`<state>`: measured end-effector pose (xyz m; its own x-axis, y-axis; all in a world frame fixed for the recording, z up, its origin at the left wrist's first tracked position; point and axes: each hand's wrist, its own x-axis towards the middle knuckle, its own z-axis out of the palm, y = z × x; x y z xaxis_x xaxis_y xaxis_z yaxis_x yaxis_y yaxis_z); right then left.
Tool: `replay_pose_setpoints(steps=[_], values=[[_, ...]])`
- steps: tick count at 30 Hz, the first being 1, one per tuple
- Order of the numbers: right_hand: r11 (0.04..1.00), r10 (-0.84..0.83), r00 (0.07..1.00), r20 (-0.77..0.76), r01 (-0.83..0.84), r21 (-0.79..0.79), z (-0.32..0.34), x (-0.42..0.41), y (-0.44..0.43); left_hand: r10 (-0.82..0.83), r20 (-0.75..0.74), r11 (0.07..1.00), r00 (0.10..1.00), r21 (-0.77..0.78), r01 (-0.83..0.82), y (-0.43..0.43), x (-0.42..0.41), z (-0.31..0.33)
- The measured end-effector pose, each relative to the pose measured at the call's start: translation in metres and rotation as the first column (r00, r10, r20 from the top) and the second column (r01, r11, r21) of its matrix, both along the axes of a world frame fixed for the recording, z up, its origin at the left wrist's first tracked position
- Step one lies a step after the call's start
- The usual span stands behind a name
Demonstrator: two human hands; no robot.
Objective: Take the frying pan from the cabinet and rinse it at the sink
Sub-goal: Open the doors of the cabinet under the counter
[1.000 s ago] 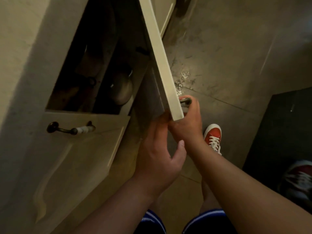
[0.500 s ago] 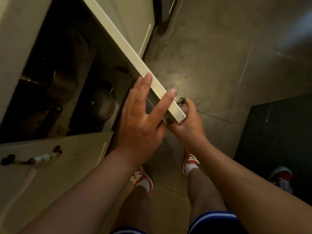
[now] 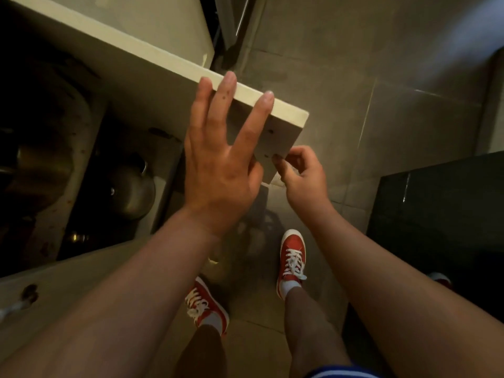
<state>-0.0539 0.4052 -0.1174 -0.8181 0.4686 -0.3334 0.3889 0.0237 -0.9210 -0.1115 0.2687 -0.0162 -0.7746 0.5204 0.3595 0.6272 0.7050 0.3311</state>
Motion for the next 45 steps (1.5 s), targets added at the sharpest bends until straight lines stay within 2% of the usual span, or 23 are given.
replay_pose_setpoints(steps=[10, 17, 23, 27, 29, 30, 31, 33, 34, 36, 38, 40, 42, 45], values=[[0.998, 0.058, 0.996, -0.065, -0.058, -0.001, -0.003, -0.084, 0.067, 0.094, -0.024, 0.988, 0.995, -0.122, -0.096, 0.056, -0.06, 0.0], [0.981, 0.188, 0.982, -0.016, -0.187, 0.05, 0.002, -0.101, 0.084, 0.159, -0.031, 0.98, 0.987, -0.118, -0.161, 0.072, -0.065, -0.003], [0.988, 0.135, 0.985, 0.11, -0.142, 0.055, 0.006, -0.088, 0.074, 0.144, 0.062, 0.988, 0.988, -0.058, -0.141, 0.066, -0.055, 0.008], [0.981, 0.093, 0.962, 0.258, -0.133, 0.143, 0.002, -0.059, 0.044, 0.148, 0.224, 0.984, 0.963, 0.059, -0.165, 0.037, -0.027, 0.001], [0.97, 0.174, 0.939, 0.298, -0.217, 0.115, -0.002, -0.043, 0.018, 0.183, 0.43, 0.972, 0.884, 0.057, -0.229, 0.008, -0.003, -0.01], [0.957, 0.231, 0.922, 0.312, -0.274, 0.1, -0.003, -0.036, 0.002, 0.225, 0.56, 0.951, 0.798, 0.053, -0.305, -0.009, 0.009, -0.015], [0.94, 0.286, 0.902, 0.324, -0.329, 0.085, -0.005, -0.03, -0.014, 0.269, 0.683, 0.909, 0.679, 0.053, -0.413, -0.028, 0.02, -0.022], [0.897, 0.407, 0.853, 0.326, -0.44, 0.032, -0.006, -0.02, -0.052, 0.328, 0.85, 0.746, 0.412, 0.035, -0.666, -0.072, 0.042, -0.037], [0.869, 0.466, 0.825, 0.321, -0.494, 0.007, -0.005, -0.017, -0.071, 0.325, 0.893, 0.64, 0.311, 0.034, -0.767, -0.095, 0.052, -0.043], [0.801, 0.574, 0.756, 0.314, -0.598, -0.026, -0.004, -0.012, -0.111, 0.313, 0.931, 0.442, 0.189, 0.033, -0.896, -0.142, 0.073, -0.049], [0.737, 0.654, 0.698, 0.293, -0.675, -0.038, -0.002, -0.01, -0.148, 0.317, 0.941, 0.295, 0.118, 0.02, -0.955, -0.186, 0.094, -0.052], [0.673, 0.719, 0.635, 0.283, -0.738, -0.054, -0.001, -0.009, -0.184, 0.332, 0.939, 0.186, 0.088, 0.026, -0.982, -0.224, 0.11, -0.055], [0.604, 0.774, 0.569, 0.277, -0.795, -0.056, -0.002, -0.011, -0.22, 0.37, 0.926, 0.096, 0.072, 0.039, -0.995, -0.255, 0.123, -0.058], [0.555, 0.814, 0.532, 0.233, -0.831, -0.041, -0.005, -0.018, -0.268, 0.437, 0.898, 0.004, 0.043, 0.046, -0.999, -0.289, 0.134, -0.06]])
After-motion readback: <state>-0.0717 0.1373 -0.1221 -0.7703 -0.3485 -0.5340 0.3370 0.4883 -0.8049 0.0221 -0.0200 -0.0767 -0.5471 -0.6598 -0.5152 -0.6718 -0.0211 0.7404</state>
